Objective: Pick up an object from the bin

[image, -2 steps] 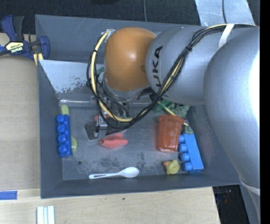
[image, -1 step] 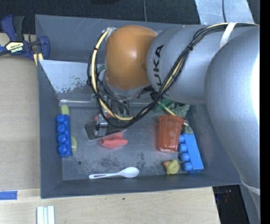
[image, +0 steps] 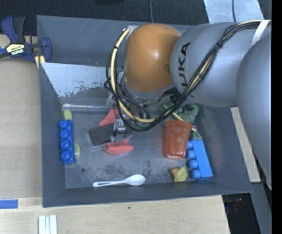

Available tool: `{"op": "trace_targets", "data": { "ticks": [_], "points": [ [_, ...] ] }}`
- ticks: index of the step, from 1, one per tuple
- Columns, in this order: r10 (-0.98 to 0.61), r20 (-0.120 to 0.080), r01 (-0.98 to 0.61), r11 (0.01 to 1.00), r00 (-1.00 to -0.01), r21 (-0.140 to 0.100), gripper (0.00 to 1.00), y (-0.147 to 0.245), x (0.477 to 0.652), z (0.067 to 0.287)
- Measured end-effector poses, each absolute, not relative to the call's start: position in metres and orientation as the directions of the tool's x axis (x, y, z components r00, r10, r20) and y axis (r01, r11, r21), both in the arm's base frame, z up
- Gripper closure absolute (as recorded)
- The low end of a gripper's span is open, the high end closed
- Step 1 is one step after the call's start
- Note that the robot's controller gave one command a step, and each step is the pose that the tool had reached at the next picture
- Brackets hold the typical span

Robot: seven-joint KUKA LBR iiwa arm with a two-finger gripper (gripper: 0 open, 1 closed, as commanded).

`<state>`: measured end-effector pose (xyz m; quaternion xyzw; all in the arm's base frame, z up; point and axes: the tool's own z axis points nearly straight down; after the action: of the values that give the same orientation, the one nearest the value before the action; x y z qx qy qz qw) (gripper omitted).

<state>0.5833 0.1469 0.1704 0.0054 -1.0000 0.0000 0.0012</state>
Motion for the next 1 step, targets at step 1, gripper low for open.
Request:
{"op": "trace_targets", "data": {
  "ticks": [1],
  "points": [
    [-0.002, -0.003, -0.002, 1.000, -1.000, 0.001, 0.00, 0.1206, 0.5876, 0.1827]
  ]
}}
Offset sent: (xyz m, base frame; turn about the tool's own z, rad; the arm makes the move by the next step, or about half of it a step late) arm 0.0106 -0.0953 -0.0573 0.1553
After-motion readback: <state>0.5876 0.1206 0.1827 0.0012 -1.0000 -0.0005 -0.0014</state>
